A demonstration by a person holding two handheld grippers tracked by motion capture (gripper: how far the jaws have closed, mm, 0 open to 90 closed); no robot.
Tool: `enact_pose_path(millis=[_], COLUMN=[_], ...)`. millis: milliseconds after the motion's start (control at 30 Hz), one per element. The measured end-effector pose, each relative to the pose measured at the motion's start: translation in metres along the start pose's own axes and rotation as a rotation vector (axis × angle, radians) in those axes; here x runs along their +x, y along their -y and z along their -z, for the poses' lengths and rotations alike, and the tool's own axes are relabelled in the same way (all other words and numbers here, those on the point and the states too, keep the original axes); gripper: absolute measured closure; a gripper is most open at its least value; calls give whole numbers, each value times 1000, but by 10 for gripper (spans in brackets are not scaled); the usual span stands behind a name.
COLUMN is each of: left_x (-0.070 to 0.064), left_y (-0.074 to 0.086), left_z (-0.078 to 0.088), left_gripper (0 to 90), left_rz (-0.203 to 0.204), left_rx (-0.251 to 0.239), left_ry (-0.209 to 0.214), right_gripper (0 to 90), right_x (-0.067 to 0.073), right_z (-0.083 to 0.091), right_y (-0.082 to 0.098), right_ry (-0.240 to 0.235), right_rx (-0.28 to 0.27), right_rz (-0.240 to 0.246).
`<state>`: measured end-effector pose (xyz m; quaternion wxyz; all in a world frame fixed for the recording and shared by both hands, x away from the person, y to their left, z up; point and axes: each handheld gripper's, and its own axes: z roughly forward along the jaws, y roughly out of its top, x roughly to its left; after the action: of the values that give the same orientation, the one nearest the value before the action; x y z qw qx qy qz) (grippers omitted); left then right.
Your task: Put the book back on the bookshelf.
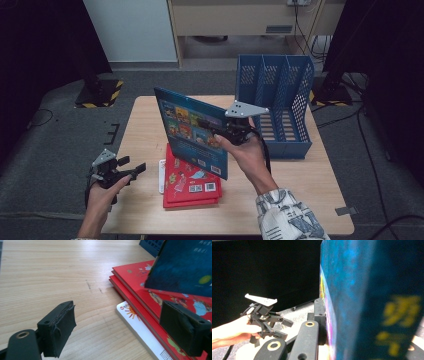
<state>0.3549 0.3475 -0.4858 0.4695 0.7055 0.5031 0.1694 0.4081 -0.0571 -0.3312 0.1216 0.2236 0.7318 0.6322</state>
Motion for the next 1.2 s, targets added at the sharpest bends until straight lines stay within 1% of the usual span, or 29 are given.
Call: enact_pose_path(millis=[100, 200, 400, 567, 767, 967, 1200], left_x=[1, 3, 3, 2, 2, 2, 3], left_y=[1, 3, 6, 7, 8, 9, 8], left_z=[0, -2, -6, -8, -9, -11, -10], left_gripper=[121, 118, 77, 70, 70, 68, 66], left_rz=[-8, -5, -6, -11, -18, -33, -27], left_rx=[5, 16, 37, 50, 63, 86, 84], left_ry=[-26, -44, -76, -82, -91, -115, -108], right_gripper=[834, 834, 834, 834, 834, 834, 834], right_x=[-1, -1, -4, -7, -11, -14, -19], right_z=[2, 5, 11, 17, 24, 34, 45], right_y=[-3, -6, -12, -17, -22, -28, -36], right_ry=[19, 40, 75, 108, 133, 164, 201], right_rx=[-7, -10, -22, -29, -38, -53, -68], right_rz=[-1, -6, -21, -26, -30, -44, -65])
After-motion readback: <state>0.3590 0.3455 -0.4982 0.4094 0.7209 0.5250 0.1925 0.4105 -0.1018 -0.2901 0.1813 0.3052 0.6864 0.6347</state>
